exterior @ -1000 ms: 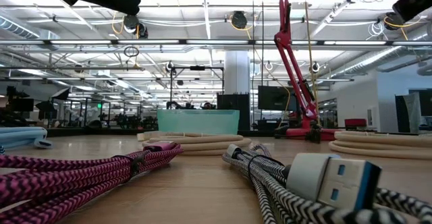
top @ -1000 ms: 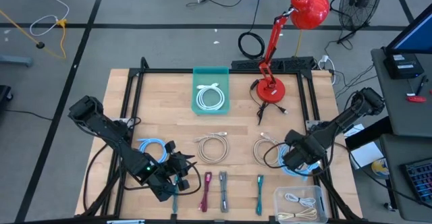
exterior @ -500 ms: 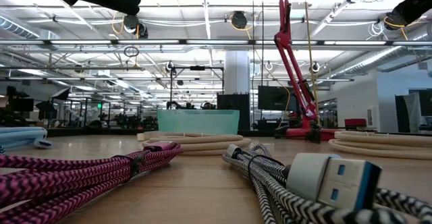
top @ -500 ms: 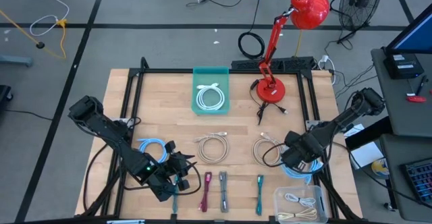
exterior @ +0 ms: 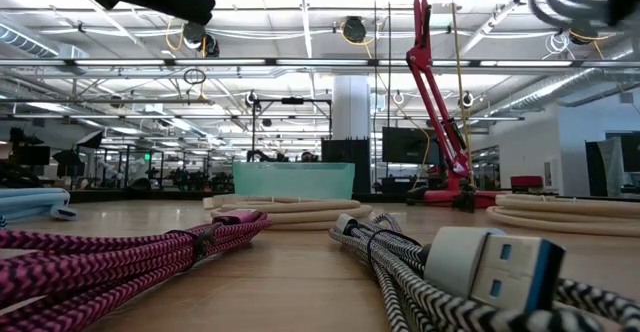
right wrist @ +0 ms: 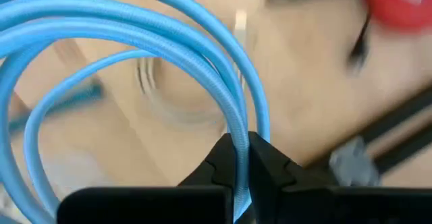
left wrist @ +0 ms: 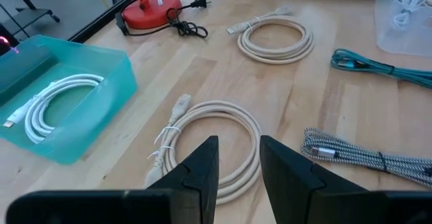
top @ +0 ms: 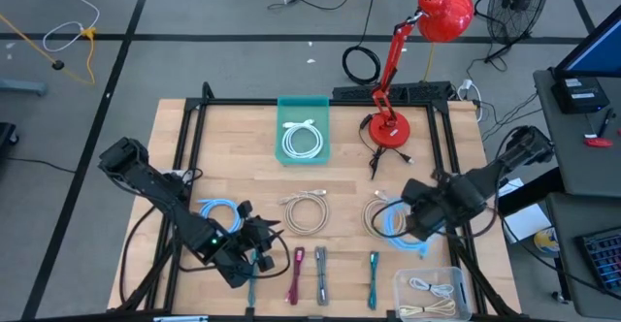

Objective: Pick & Place USB Port
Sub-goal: Put the right blue HDMI cable into the green bin

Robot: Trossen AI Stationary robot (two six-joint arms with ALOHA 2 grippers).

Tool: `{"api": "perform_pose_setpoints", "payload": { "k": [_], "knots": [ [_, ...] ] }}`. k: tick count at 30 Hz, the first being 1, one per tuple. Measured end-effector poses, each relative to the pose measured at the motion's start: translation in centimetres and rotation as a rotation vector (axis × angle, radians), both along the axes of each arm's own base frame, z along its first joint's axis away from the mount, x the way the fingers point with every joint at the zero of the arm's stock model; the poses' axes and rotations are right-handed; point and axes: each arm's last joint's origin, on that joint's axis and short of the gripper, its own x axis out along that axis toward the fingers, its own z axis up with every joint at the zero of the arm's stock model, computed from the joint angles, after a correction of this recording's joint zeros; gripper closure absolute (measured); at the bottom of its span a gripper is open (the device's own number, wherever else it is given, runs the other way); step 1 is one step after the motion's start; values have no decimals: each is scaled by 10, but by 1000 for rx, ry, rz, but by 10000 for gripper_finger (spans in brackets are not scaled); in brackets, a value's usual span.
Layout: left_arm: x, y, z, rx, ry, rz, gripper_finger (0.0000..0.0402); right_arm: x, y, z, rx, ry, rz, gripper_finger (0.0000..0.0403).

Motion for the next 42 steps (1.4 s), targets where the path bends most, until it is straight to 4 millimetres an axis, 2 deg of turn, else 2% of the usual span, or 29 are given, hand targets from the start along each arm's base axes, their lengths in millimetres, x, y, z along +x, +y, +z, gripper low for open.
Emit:
{"api": "perform_pose_setpoints", "payload": {
  "k": [4,9,13,16,20,24,26,30,34,38,42],
  "knots": [
    [-1,6,-7,-22,-40,78,289,5,-5,21,-176,-175,46,394],
    [-11,30,-32,-77,-236,345,289,14,-6,30,-388,-365,93,394],
    [-19,59,-55,-229,-322,490,289,29,2,37,-440,-501,164,394],
    [-25,73,-65,-336,-389,504,289,38,8,42,-440,-580,222,394],
    [-29,88,-60,-437,-491,339,289,47,14,49,-444,-649,278,394],
    [-31,103,-39,-548,-685,-154,297,54,19,53,-489,-701,304,394],
    [-34,111,-32,-602,-783,-311,314,57,21,55,-528,-738,299,394],
    [-30,122,-30,-584,-798,-330,352,66,31,45,-621,-812,317,394],
    [-21,134,-31,-686,-758,-256,365,76,38,18,-685,-848,357,394],
    [-11,138,-16,-787,-792,-322,325,81,38,-13,-740,-861,396,394],
    [1,133,0,-824,-779,-355,248,80,34,-10,-774,-911,391,394]
  ]
}}
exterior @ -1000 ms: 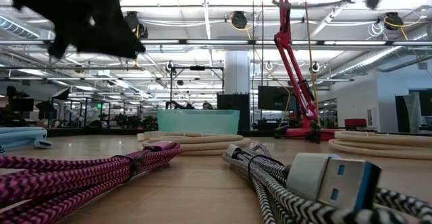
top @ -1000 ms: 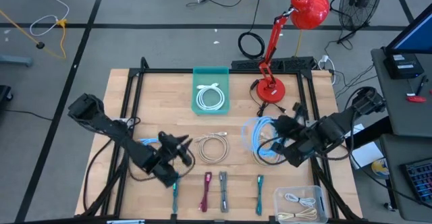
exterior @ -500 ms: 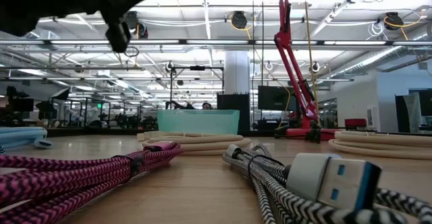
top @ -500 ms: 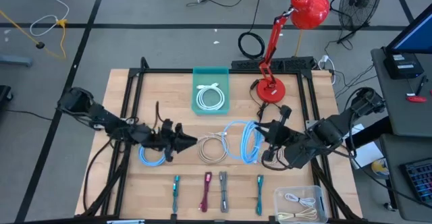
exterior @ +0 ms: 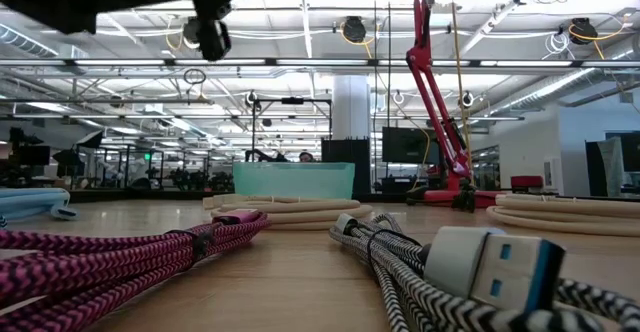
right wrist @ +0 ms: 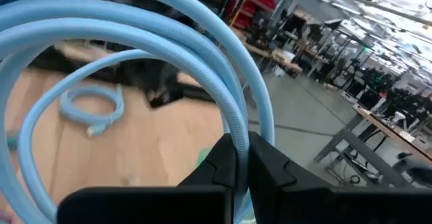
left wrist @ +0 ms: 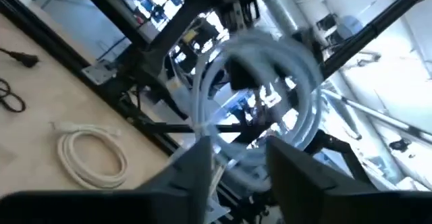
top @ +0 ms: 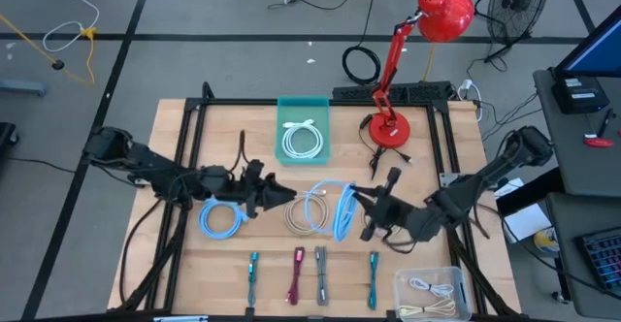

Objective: Pick & Place USB Port
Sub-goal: Put the right blue HDMI cable into the green bin

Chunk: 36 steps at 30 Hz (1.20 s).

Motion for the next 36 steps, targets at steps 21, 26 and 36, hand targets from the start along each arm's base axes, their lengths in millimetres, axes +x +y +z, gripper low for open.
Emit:
{"api": "perform_pose_setpoints", "payload": {
  "k": [21,26,36],
  "knots": [
    [46,-33,60,134,114,-54,133,6,-13,-7,58,30,-13,394],
    [46,-31,61,135,113,-28,133,9,-20,-10,84,32,-13,394],
    [50,-18,57,129,164,68,133,21,-48,-24,168,54,-8,394]
  ]
}}
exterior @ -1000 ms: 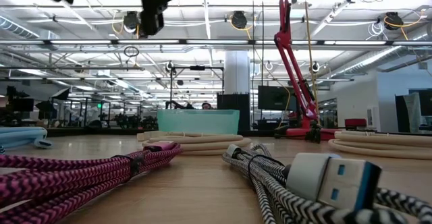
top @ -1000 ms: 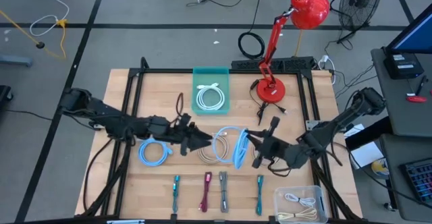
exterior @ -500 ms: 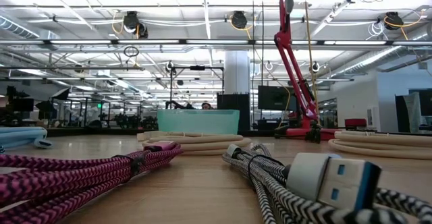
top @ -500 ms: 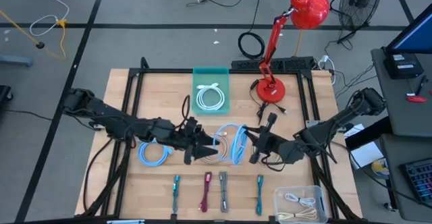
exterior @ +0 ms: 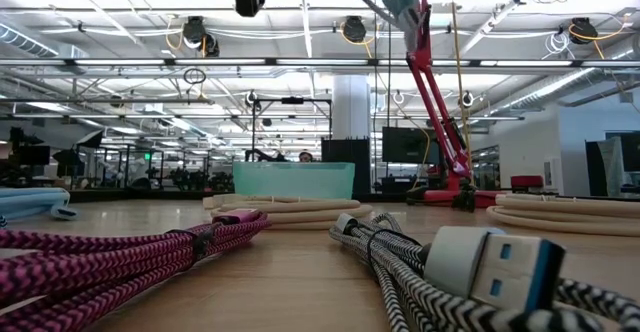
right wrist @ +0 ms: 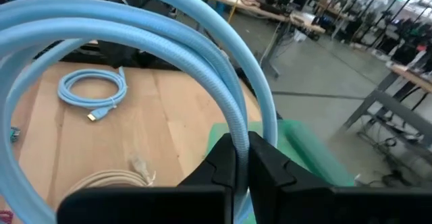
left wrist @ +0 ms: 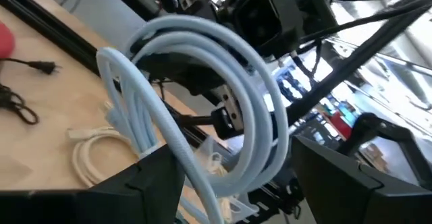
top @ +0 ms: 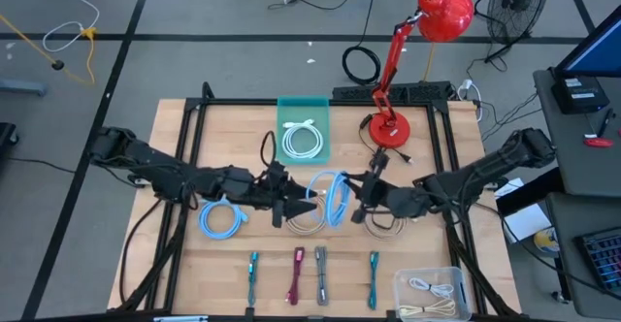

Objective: Pick & Place USB Port
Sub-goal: Put the right blue HDMI cable into the green bin

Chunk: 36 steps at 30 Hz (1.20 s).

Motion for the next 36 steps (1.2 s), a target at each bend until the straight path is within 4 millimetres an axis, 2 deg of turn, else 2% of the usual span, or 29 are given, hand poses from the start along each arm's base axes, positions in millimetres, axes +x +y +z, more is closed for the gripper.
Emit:
{"api": "perform_pose_setpoints", "payload": {
  "k": [5,13,20,26,36],
  "knots": [
    [2,10,0,-4,-2,39,133,3,-10,-4,30,2,-17,394],
    [5,18,1,-20,10,67,133,8,-14,-8,61,12,-5,394],
    [20,10,21,63,160,86,133,9,-19,-10,69,21,-23,394],
    [39,1,39,95,207,75,133,9,-20,-10,87,17,-32,394],
    [52,8,34,43,432,127,133,9,-20,-12,82,32,-38,394]
  ]
}}
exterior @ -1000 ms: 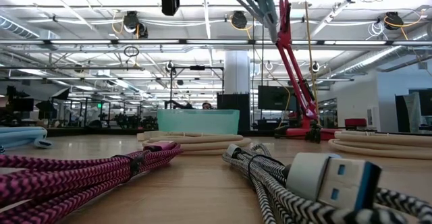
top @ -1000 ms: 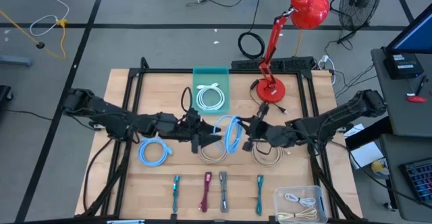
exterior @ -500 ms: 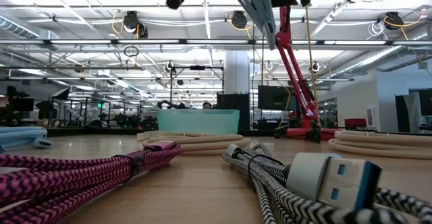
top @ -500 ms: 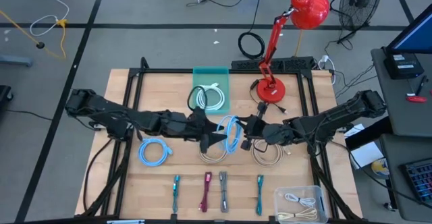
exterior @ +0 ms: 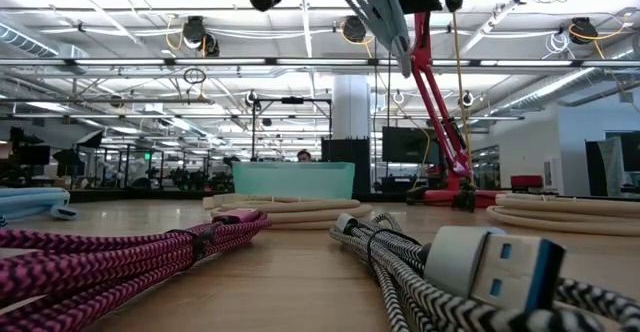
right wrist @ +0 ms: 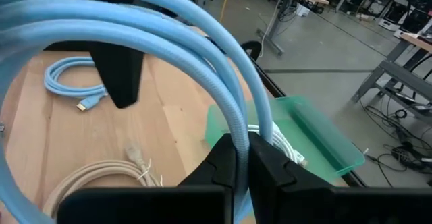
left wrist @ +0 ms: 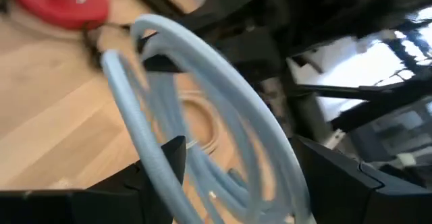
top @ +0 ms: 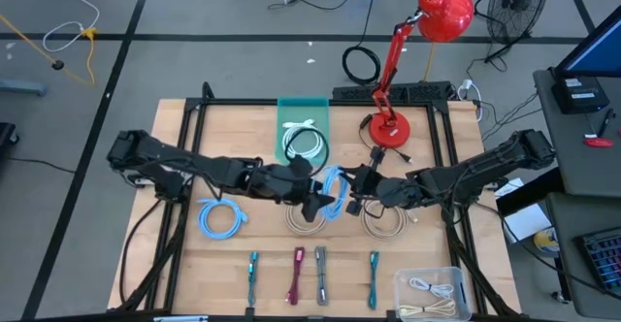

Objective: Pick & Place USB Port
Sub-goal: Put the right blue HDMI cable into the green bin

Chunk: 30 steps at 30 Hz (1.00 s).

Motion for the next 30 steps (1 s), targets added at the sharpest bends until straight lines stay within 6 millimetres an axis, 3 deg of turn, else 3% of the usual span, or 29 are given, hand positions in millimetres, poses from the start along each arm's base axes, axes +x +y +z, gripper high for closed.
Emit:
{"api": "perform_pose_setpoints", "payload": {
  "k": [7,10,14,19,20,26,30],
  "knots": [
    [0,11,-1,-61,33,51,134,0,-1,0,10,-2,-9,394],
    [1,14,-1,-86,35,58,155,0,-3,-2,19,14,-19,394],
    [0,15,-2,-87,52,61,224,0,-4,-3,8,22,-19,394],
    [-3,15,-7,-72,112,51,361,0,-3,-3,9,29,-3,387],
    [-4,16,-8,-67,131,45,373,0,-2,-3,17,30,14,380],
    [-14,23,-18,-54,281,73,373,2,5,2,66,-15,140,306],
    [-30,33,-8,-13,323,53,373,0,15,6,73,-50,179,260]
  ]
}}
